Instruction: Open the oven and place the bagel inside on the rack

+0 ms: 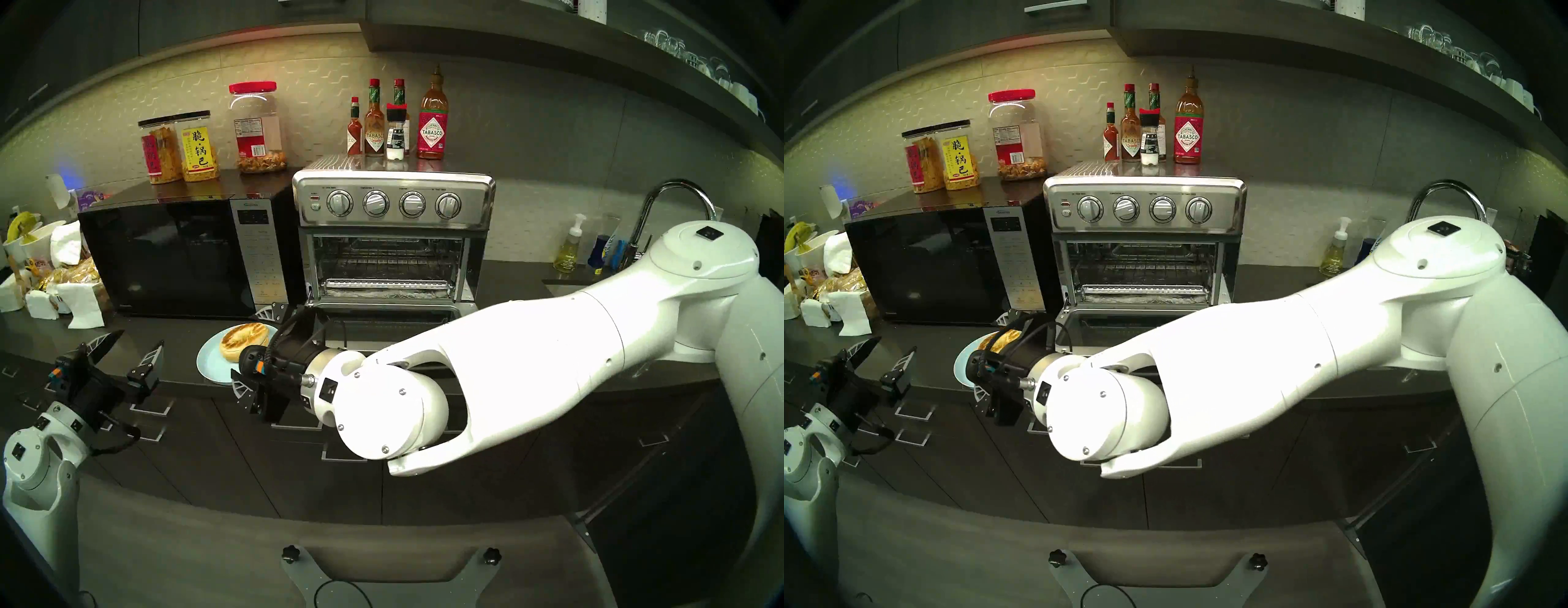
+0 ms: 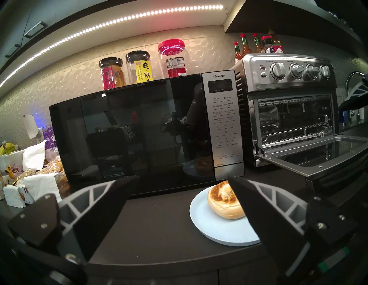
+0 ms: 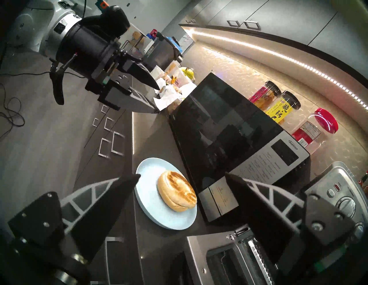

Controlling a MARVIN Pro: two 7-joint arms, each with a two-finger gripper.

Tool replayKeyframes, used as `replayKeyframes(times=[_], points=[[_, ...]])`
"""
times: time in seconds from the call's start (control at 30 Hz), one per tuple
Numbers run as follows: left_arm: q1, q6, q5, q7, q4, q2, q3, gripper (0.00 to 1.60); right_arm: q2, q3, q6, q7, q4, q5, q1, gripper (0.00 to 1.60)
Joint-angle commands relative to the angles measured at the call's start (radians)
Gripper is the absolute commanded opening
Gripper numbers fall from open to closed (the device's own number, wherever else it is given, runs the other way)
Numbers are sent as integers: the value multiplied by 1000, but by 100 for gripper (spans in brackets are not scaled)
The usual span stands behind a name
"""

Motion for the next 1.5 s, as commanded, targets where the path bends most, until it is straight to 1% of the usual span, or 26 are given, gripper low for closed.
replayKeyframes(times=[0.0, 0.23, 0.27, 0.43, 0.47, 0.7, 0.73, 0.93, 1.1, 1.23, 1.27, 1.3, 1.33, 1.47], points=[[3, -1, 3, 1, -21, 0, -9, 160, -77, 28, -1, 91, 87, 10, 30, 160], [3, -1, 3, 1, -21, 0, -9, 160, -91, 20, -27, 218, 170, -11, 60, 160], [3, -1, 3, 1, -21, 0, -9, 160, -96, 16, -26, 224, 186, -21, 63, 160], [3, -1, 3, 1, -21, 0, -9, 160, -115, 24, -37, 285, 258, -22, 64, 160], [3, -1, 3, 1, -21, 0, -9, 160, -125, 25, -31, 285, 277, -21, 61, 160], [3, -1, 3, 1, -22, 0, -9, 160, -178, 47, -12, 316, 385, 20, 28, 160], [3, -1, 3, 1, -22, 0, -9, 160, -181, 52, -11, 331, 396, 39, 22, 160], [3, 0, 3, 2, -23, 0, -9, 160, -201, 41, -6, 395, 437, 69, 8, 160], [3, 0, 4, 2, -23, 0, -9, 160, -207, 30, -6, 425, 453, 67, 1, 160], [3, 0, 4, 2, -23, -1, -9, 160, -211, 26, 4, 435, 459, 67, 1, 160], [3, 0, 4, 2, -23, 0, -9, 160, -206, 23, -21, 461, 461, 58, 2, 160], [3, 0, 4, 2, -23, 0, -9, 160, -200, 27, -20, 440, 452, 58, -4, 160], [3, 0, 3, 2, -23, 0, -9, 160, -192, 33, -34, 379, 437, 44, -19, 160], [3, 0, 3, 2, -23, 0, -9, 160, -192, 33, -35, 379, 438, 42, -20, 160]])
